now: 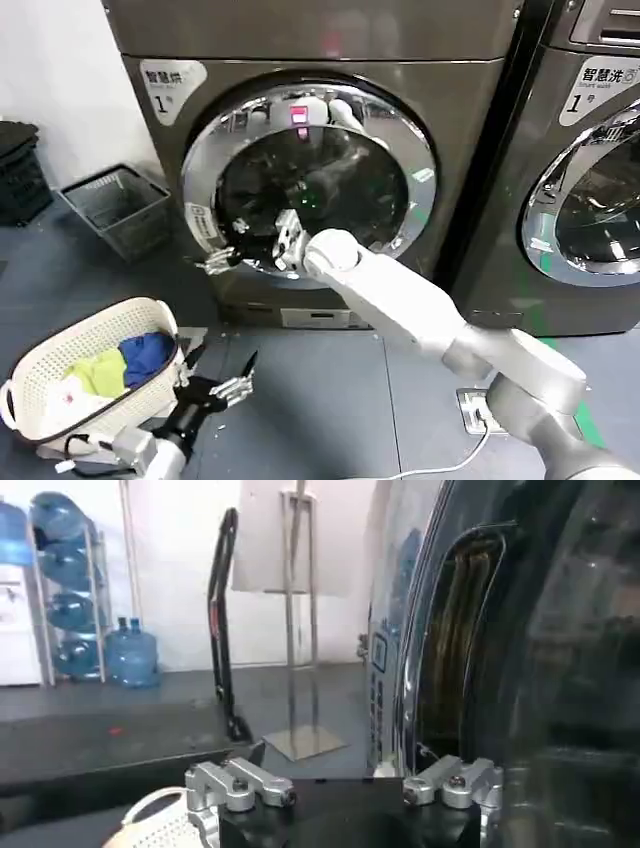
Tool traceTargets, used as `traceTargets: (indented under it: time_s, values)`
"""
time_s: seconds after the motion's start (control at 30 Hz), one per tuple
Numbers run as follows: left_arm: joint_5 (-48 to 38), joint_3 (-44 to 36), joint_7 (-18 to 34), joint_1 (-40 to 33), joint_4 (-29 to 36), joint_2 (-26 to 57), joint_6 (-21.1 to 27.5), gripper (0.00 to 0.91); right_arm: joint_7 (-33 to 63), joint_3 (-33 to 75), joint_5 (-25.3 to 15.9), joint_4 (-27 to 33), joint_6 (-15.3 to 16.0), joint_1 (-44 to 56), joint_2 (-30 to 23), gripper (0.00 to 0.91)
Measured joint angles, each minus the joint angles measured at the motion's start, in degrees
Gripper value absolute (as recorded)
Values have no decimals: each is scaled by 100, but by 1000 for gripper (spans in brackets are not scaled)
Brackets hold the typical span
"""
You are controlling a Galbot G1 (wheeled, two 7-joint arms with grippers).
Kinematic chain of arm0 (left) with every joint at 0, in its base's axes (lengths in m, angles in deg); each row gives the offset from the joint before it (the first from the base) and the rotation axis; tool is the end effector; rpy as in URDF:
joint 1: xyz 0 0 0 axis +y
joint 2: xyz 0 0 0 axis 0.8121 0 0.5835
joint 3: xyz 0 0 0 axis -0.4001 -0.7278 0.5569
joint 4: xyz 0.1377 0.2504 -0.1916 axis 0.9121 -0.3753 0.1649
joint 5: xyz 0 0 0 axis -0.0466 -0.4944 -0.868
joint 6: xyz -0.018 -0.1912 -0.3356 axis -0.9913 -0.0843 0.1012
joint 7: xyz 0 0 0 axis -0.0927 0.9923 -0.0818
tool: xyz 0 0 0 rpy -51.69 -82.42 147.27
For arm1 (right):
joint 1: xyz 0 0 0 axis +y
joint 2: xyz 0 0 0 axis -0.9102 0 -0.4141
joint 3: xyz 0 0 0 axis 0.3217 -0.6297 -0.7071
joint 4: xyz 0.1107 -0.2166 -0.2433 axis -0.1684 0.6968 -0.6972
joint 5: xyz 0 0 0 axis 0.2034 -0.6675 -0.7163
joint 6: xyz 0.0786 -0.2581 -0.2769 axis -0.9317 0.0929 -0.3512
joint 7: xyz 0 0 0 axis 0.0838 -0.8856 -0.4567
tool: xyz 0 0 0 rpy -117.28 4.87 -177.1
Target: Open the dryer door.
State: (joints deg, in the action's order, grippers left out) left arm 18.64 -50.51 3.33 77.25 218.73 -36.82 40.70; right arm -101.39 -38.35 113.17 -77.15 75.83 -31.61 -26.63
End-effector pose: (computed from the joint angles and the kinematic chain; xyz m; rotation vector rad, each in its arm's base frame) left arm 0.1607 0.0421 -0.2302 -0.2834 -2.9075 0.0398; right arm 0.5314 0.2183 -0.1696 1.9416 -2.3923 0.0794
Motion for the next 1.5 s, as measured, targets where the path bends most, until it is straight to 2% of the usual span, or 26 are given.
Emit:
traceTargets:
  time_s: [0.47, 0.73, 0.93, 1.07, 1.33, 1.5]
  values:
    - [-221, 855, 312, 387, 274, -259, -52, 907, -113, -193, 347, -1168, 98, 147, 772, 907]
    - [-745, 1587, 387, 88, 149, -77, 419, 907, -133, -280, 473, -1825, 141, 243, 1201, 907]
    - [-1099, 2082, 332, -421, -147, 275, 451, 907, -220, -278, 571, -2232, 215, 327, 1534, 907]
    - [-1330, 2323, 116, -701, -396, 598, 126, 907, -319, -237, 619, -2479, 273, 398, 1758, 907]
    - [-1915, 2503, -665, -1082, -1031, 1371, -754, 907, -519, -212, 634, -2930, 375, 510, 2134, 907]
    - [-1932, 2389, -975, -1361, -1418, 1811, -984, 907, -608, -218, 621, -3215, 414, 615, 2351, 907]
